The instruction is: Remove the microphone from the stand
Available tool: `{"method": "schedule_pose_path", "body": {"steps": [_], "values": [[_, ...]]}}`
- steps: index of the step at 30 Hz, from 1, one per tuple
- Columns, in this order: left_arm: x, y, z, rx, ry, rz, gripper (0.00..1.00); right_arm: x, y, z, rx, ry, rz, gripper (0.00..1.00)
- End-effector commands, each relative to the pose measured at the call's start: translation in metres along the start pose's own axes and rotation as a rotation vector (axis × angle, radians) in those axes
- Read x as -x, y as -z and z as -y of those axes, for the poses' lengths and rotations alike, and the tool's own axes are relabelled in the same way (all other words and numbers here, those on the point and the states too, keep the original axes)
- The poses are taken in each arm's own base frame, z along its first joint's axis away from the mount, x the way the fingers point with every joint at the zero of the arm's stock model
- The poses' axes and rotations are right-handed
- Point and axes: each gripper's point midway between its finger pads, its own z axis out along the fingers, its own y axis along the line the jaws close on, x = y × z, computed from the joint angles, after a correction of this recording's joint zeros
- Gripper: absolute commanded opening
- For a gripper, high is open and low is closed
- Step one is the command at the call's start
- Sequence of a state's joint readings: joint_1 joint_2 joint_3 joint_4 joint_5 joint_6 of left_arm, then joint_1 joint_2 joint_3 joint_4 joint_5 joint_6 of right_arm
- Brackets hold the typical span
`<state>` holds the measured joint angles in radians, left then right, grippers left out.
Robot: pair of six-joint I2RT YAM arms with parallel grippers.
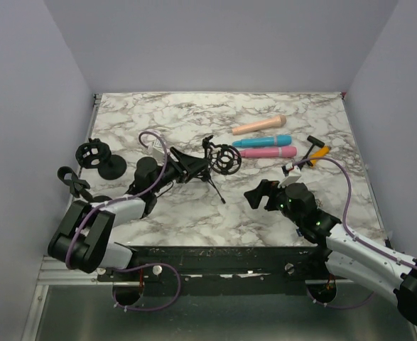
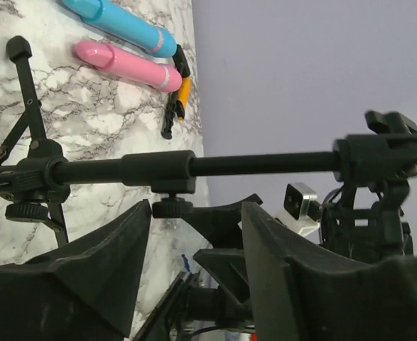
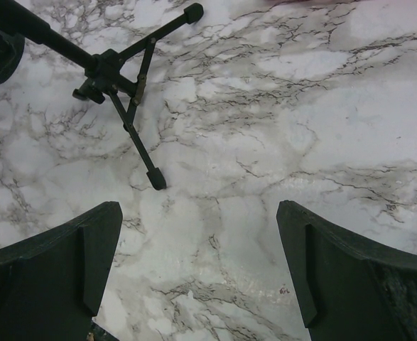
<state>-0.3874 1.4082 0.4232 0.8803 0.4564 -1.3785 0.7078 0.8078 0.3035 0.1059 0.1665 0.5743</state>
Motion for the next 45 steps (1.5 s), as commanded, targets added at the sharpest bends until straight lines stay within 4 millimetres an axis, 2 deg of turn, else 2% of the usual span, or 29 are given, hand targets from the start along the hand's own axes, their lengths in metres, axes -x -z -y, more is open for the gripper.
{"method": "schedule_pose_path", "body": {"steps": [1, 5, 8, 9, 12, 14, 18, 22, 25, 27, 32, 36, 41, 45], "values": [[-0.003, 0.016, -0.004, 0.039, -0.126, 0.009, 0.59, 0.001, 0.000, -0.004, 0.022, 0.015, 0.009, 1.00], [-0.006, 0.035, -0.001, 0.059, -0.201, 0.028, 0.68, 0.002, 0.001, -0.004, 0.021, 0.013, 0.013, 1.00], [-0.003, 0.048, 0.015, 0.065, -0.285, 0.051, 0.76, 0.002, 0.001, -0.004, 0.023, 0.011, 0.016, 1.00], [0.000, 0.051, 0.026, 0.058, -0.329, 0.060, 0.78, 0.002, 0.001, -0.004, 0.024, 0.012, 0.014, 1.00], [0.010, 0.060, 0.058, 0.050, -0.429, 0.092, 0.93, 0.001, 0.001, -0.005, 0.029, 0.015, 0.011, 1.00], [0.020, 0.064, 0.084, 0.036, -0.483, 0.123, 0.98, 0.001, 0.000, -0.005, 0.029, 0.016, 0.008, 1.00], [0.035, 0.057, 0.119, 0.035, -0.571, 0.127, 0.98, 0.001, 0.000, -0.006, 0.031, 0.016, 0.009, 1.00], [0.045, 0.037, 0.137, 0.029, -0.602, 0.096, 0.99, 0.001, 0.001, -0.005, 0.027, 0.015, 0.010, 1.00], [0.052, 0.023, 0.138, 0.054, -0.624, 0.079, 0.98, 0.002, 0.001, -0.004, 0.024, 0.011, 0.013, 1.00], [0.052, 0.015, 0.126, 0.086, -0.628, 0.059, 0.97, 0.001, 0.001, -0.004, 0.022, 0.012, 0.012, 1.00], [0.038, -0.001, 0.078, 0.161, -0.612, -0.018, 0.94, 0.002, 0.000, -0.005, 0.025, 0.013, 0.011, 1.00], [0.035, -0.004, 0.045, 0.227, -0.594, -0.044, 0.92, 0.001, 0.000, -0.005, 0.025, 0.014, 0.006, 1.00], [0.038, 0.002, 0.044, 0.240, -0.611, -0.013, 0.91, 0.000, 0.000, -0.006, 0.030, 0.015, 0.002, 1.00], [0.039, 0.009, 0.059, 0.219, -0.633, 0.007, 0.94, -0.001, -0.001, -0.005, 0.028, 0.018, -0.003, 1.00]]}}
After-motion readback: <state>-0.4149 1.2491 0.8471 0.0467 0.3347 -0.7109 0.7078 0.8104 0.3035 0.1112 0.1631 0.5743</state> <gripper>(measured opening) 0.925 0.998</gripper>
